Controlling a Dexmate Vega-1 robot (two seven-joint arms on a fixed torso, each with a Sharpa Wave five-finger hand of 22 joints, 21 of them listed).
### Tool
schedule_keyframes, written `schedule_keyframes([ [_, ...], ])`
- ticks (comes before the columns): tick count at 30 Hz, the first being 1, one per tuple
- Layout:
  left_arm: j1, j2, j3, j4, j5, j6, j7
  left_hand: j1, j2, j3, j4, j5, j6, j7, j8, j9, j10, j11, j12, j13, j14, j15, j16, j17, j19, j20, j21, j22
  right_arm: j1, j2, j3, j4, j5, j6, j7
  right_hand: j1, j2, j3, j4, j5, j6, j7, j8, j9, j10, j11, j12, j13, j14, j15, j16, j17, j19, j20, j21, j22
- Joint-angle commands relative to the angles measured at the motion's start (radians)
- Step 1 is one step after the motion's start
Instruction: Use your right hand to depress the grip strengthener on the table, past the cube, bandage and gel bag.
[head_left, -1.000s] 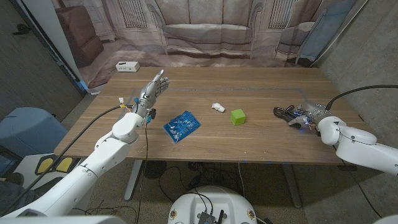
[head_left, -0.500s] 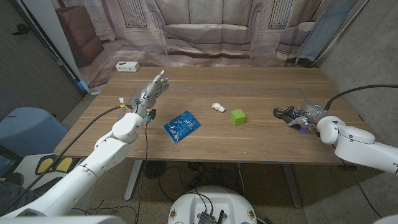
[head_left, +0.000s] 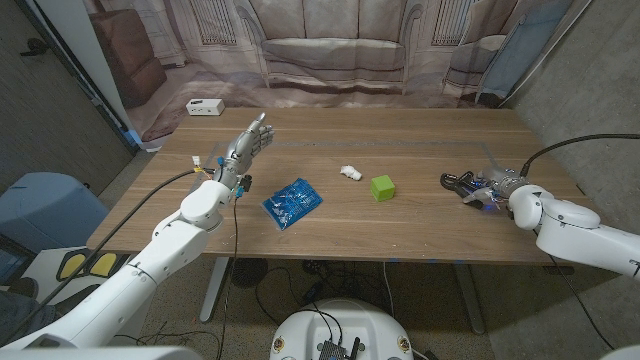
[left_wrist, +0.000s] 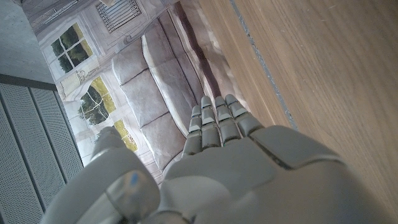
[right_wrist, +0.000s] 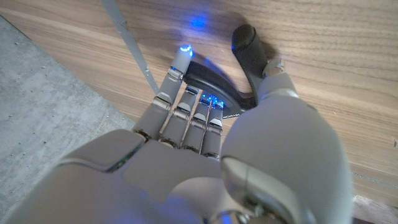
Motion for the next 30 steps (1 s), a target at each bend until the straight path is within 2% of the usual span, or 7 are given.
schedule_keyframes([
  [1,-0.005,-0.002,0.004,0.008,-0.001,-0.001,-0.005,0.006,0.004,0.009,-0.001,0.0,0.008,-0.002,-0.002,0.003,0.011,0.0,-0.001,0.002,0.007,0.001,0.0,0.001,0.002,0.0,-0.002,0.006,0.009,-0.009,-0.011,-0.01,-0.016,-0.016,0.016,-0.017,-0.013,-0.006,0.001,0.013,-0.035,-0.004,0.004,0.002,-0.048,-0.004,-0.004,0.002,-0.051,0.018,-0.018,-0.014,-0.037,0.019,-0.019,0.001],
  [12,-0.006,-0.006,0.004,0.015,-0.002,-0.006,-0.003,0.005,0.004,0.009,-0.001,0.0,0.008,-0.002,-0.002,0.003,0.012,0.0,-0.001,0.002,0.008,0.002,0.0,0.001,0.002,0.0,-0.003,0.006,0.026,-0.009,-0.028,-0.018,-0.034,-0.045,0.044,-0.061,-0.023,-0.016,0.01,0.019,-0.078,-0.019,0.01,0.003,-0.112,-0.006,0.002,0.003,-0.15,0.081,-0.031,-0.027,-0.11,0.054,-0.059,0.001],
  [15,-0.005,-0.006,0.003,0.014,-0.003,-0.005,-0.002,0.005,0.004,0.009,-0.001,0.0,0.008,-0.002,-0.002,0.003,0.011,-0.001,-0.002,0.002,0.008,0.003,0.0,0.001,0.001,0.001,-0.003,0.006,0.025,-0.005,-0.026,-0.018,-0.034,-0.051,0.038,-0.08,-0.028,-0.022,0.013,0.02,-0.094,-0.024,0.012,0.003,-0.129,-0.007,0.006,0.004,-0.204,0.107,-0.035,-0.033,-0.154,0.072,-0.084,0.0],
  [19,-0.003,-0.004,0.001,0.011,-0.002,-0.004,0.0,0.005,0.004,0.009,-0.001,0.0,0.008,-0.002,-0.002,0.003,0.011,0.0,-0.002,0.002,0.008,0.002,0.0,0.001,0.001,0.001,-0.003,0.006,0.016,-0.006,-0.019,-0.021,-0.034,-0.051,0.018,-0.091,-0.031,-0.026,0.017,0.02,-0.1,-0.023,0.012,0.003,-0.135,-0.005,0.007,0.004,-0.219,0.11,-0.035,-0.036,-0.162,0.074,-0.09,0.0],
  [22,-0.005,-0.001,0.003,0.011,-0.002,-0.002,-0.004,0.005,0.004,0.009,-0.001,0.0,0.008,-0.003,-0.002,0.003,0.01,0.0,-0.002,0.002,0.008,0.002,0.0,0.001,0.001,0.001,-0.003,0.006,0.011,-0.007,-0.015,-0.024,-0.036,-0.054,0.008,-0.108,-0.028,-0.029,0.024,0.022,-0.107,-0.021,0.013,0.004,-0.139,-0.001,0.01,0.004,-0.216,0.082,-0.025,-0.038,-0.158,0.055,-0.093,0.0],
  [27,-0.01,-0.003,0.007,0.015,-0.005,0.0,-0.01,0.005,0.004,0.009,-0.001,0.0,0.008,-0.003,-0.002,0.003,0.011,0.0,-0.002,0.002,0.007,0.002,0.0,0.001,0.002,0.001,-0.002,0.006,-0.013,-0.011,0.013,-0.034,-0.014,-0.048,-0.026,-0.134,-0.029,-0.036,0.034,0.022,-0.117,-0.02,0.013,0.004,-0.144,0.005,0.011,0.005,-0.225,0.072,-0.021,-0.04,-0.165,0.043,-0.101,0.0],
  [30,-0.013,-0.004,0.009,0.02,-0.005,-0.003,-0.016,0.005,0.004,0.009,-0.001,0.0,0.008,-0.003,-0.003,0.003,0.011,0.001,-0.002,0.002,0.008,0.002,0.0,0.001,0.002,0.001,-0.002,0.006,-0.043,-0.013,0.045,-0.035,0.012,-0.023,-0.071,-0.189,-0.01,-0.045,0.063,0.02,-0.116,-0.019,0.019,0.006,-0.139,0.025,0.018,0.007,-0.226,0.074,-0.012,-0.04,-0.164,0.044,-0.107,0.0],
])
